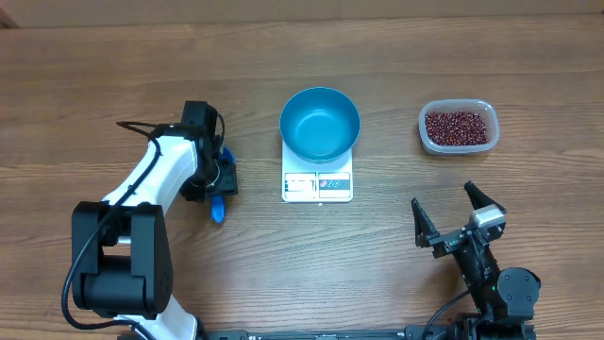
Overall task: Scoop item into bowl and weigh 150g on scale
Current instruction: 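Close the left gripper on the blue scoop handle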
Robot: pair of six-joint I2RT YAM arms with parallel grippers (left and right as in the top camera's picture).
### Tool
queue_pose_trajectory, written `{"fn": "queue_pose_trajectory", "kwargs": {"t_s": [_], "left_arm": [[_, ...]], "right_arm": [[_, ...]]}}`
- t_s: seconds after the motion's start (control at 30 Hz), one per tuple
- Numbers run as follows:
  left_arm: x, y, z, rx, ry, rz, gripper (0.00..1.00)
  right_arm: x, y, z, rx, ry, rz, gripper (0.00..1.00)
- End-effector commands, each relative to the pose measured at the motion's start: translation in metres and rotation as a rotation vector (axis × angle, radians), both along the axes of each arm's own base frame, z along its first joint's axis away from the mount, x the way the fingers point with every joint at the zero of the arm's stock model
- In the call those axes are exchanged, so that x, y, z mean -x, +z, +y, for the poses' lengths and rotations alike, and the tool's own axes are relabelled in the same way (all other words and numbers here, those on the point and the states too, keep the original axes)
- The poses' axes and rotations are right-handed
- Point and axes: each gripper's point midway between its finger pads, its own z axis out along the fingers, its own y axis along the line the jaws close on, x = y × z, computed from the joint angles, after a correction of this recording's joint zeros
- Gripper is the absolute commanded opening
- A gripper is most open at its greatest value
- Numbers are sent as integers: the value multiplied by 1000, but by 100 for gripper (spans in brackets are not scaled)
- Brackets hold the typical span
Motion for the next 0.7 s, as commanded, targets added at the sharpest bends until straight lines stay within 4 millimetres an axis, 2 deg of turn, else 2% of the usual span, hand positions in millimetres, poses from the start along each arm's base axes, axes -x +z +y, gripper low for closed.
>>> {"fn": "queue_pose_trajectory", "kwargs": {"t_s": [0.0,0.23,0.33,0.47,0.67], "left_arm": [[-3,-3,3,-13,-4,-9,59],[-12,-3,1,-4,-5,-43,56],[-15,-2,-3,24,-6,-56,50],[-24,-1,-5,35,18,-91,49],[-24,0,-13,81,50,-86,49]], "right_arm": [[0,-2,1,1,5,-5,100],[0,-2,1,1,5,-5,100],[0,-2,1,1,5,-5,100],[0,-2,1,1,5,-5,100],[0,-2,1,0,5,-5,100]]}}
